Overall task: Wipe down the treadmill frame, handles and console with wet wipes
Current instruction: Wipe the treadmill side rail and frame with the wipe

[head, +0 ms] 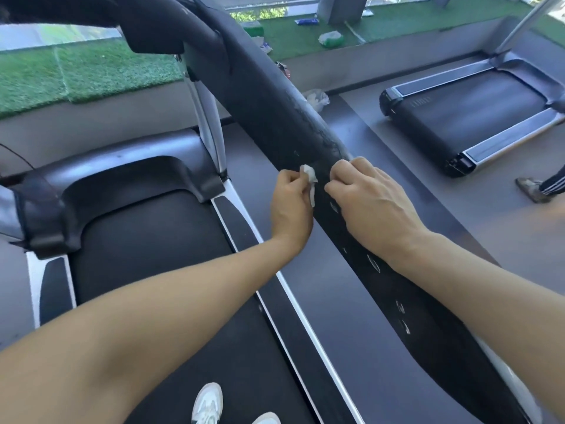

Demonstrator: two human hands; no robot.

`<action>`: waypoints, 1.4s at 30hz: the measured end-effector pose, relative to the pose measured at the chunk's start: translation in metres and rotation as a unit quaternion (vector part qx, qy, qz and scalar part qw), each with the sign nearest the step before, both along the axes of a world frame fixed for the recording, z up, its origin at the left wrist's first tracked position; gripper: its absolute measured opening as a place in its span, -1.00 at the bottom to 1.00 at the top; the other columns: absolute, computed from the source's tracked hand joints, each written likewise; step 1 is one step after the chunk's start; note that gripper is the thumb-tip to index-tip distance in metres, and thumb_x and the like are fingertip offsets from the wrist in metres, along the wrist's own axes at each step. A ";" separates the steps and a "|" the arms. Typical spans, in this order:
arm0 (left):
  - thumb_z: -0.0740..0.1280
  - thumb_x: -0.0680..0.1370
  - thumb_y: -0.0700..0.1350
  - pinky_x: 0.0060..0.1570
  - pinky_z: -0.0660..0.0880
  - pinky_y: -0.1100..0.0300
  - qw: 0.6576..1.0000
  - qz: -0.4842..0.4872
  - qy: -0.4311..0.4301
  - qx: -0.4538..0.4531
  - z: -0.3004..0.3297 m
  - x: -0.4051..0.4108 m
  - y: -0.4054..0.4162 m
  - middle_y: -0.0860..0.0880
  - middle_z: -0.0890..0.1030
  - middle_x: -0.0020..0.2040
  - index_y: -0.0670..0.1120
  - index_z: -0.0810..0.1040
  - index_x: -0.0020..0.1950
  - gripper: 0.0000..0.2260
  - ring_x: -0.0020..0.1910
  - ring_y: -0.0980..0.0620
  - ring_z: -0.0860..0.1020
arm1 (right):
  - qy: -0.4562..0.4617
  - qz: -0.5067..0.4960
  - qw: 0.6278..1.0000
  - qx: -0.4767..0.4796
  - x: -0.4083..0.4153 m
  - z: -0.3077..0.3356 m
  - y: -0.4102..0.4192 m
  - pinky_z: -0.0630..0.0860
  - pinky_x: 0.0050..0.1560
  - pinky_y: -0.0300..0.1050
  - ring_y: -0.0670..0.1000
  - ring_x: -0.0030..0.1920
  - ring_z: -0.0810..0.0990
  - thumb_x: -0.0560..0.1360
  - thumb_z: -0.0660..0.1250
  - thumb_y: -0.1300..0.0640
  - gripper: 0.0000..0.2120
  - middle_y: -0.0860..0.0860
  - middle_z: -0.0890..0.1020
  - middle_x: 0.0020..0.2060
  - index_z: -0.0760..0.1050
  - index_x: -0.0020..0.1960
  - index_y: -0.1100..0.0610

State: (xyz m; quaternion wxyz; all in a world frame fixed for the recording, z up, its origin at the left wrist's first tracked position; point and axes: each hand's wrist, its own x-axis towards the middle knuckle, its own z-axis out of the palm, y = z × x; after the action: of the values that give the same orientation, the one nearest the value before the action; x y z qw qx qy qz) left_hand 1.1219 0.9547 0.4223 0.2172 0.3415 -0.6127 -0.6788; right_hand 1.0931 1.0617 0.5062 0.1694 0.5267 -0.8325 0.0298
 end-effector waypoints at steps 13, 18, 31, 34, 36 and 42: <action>0.15 0.65 -0.15 -0.21 0.32 0.41 0.991 -0.012 0.055 -0.118 -0.002 -0.007 -0.005 0.06 0.37 -0.14 -0.25 0.45 0.00 -0.82 -0.28 0.26 0.35 | 0.026 0.002 1.000 0.000 -0.003 -0.007 -0.006 0.39 -0.27 -0.16 0.12 -0.26 0.48 0.16 0.41 0.48 -0.78 0.05 0.50 -0.33 0.50 -0.36 0.21; 0.18 0.64 -0.15 -0.27 0.34 0.45 0.994 0.043 0.067 -0.073 0.006 -0.023 -0.032 0.12 0.37 -0.22 -0.23 0.41 -0.06 -0.84 -0.35 0.34 0.41 | 0.042 -0.008 0.999 0.028 -0.005 -0.006 -0.006 0.25 -0.23 -0.21 0.10 -0.25 0.44 0.16 0.39 0.49 -0.76 0.04 0.48 -0.31 0.48 -0.37 0.20; 0.21 0.63 -0.11 -0.25 0.31 0.54 0.985 0.057 0.025 -0.163 0.001 -0.032 -0.047 0.14 0.37 -0.16 -0.33 0.53 -0.04 -0.73 -0.27 0.36 0.41 | 0.039 -0.007 0.998 0.040 0.000 -0.006 -0.011 0.37 -0.29 -0.20 0.10 -0.28 0.48 0.06 0.40 0.50 -0.73 0.04 0.49 -0.33 0.48 -0.39 0.19; 0.19 0.62 -0.18 -0.18 0.27 0.60 0.981 0.086 0.005 -0.175 0.012 -0.048 -0.076 0.07 0.39 -0.07 -0.28 0.51 0.06 -0.82 -0.14 0.21 0.35 | 0.031 -0.006 0.998 0.050 0.001 -0.008 -0.015 0.38 -0.30 -0.20 0.10 -0.28 0.50 0.02 0.36 0.51 -0.72 0.05 0.51 -0.32 0.51 -0.39 0.19; 0.17 0.62 -0.20 -0.18 0.25 0.62 0.980 0.079 -0.008 -0.184 0.012 -0.051 -0.083 -0.01 0.36 0.00 -0.17 0.47 0.07 -0.89 -0.05 0.13 0.31 | 0.019 0.001 0.999 0.043 0.001 -0.008 -0.016 0.42 -0.32 -0.19 0.11 -0.30 0.50 0.05 0.32 0.50 -0.75 0.06 0.51 -0.33 0.50 -0.40 0.20; 0.21 0.63 -0.05 -0.26 0.34 0.46 0.997 0.031 0.043 -0.050 -0.008 -0.020 -0.019 0.08 0.41 -0.18 -0.23 0.48 -0.02 -0.76 -0.31 0.31 0.43 | 0.000 0.001 1.000 0.015 0.007 -0.009 -0.009 0.48 -0.32 -0.17 0.10 -0.31 0.50 0.26 -0.13 0.35 -0.60 0.05 0.50 -0.35 0.47 -0.41 0.19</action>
State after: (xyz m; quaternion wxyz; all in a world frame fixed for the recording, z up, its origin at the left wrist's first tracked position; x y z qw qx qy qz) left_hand 1.1021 0.9361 0.4139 0.2809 0.3196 -0.6252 -0.6543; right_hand 1.1000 1.0528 0.4970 0.1619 0.5299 -0.8323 0.0176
